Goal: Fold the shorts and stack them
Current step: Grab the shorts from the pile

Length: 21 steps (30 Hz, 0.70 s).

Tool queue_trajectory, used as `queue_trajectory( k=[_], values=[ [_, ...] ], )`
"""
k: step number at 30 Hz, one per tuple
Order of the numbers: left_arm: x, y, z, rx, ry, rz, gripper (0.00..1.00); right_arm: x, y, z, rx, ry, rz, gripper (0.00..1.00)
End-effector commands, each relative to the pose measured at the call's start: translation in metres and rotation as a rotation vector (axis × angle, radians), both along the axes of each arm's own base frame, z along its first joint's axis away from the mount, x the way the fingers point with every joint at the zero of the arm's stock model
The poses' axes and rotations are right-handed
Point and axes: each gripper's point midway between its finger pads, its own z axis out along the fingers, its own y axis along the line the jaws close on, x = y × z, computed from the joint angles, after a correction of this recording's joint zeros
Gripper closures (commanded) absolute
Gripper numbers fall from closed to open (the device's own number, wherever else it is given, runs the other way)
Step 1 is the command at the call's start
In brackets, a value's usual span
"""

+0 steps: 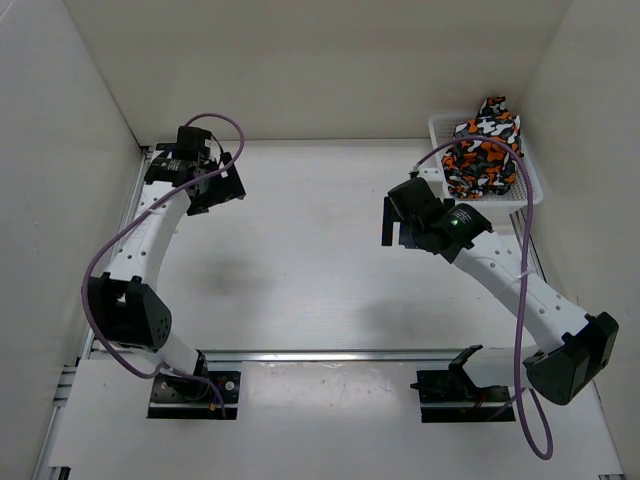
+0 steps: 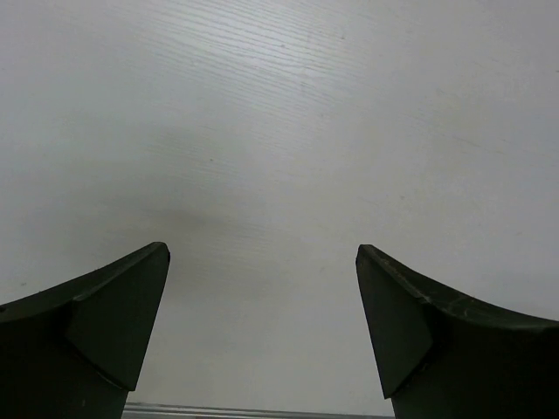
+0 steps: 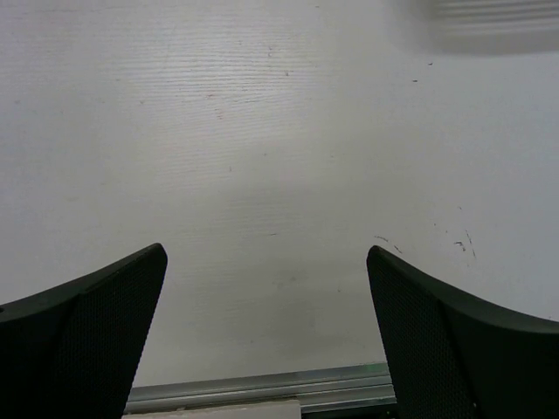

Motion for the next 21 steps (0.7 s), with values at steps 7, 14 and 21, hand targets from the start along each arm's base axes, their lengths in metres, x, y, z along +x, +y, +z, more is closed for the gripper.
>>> queue_trajectory(
  k=[7,14,21],
  values=[
    [-0.015,-0.022,0.042,-0.092,-0.128,-0.118,0.01,0.005,-0.017,0.011,-0.026,-0.051,-0.085,0.0],
    [-0.018,-0.022,0.049,-0.094,-0.146,-0.118,0.01,0.072,-0.058,0.025,0.011,-0.057,-0.198,0.0],
    [-0.026,-0.025,0.064,-0.093,-0.191,-0.152,0.01,0.164,-0.109,0.039,0.209,-0.064,-0.299,0.0]
  ],
)
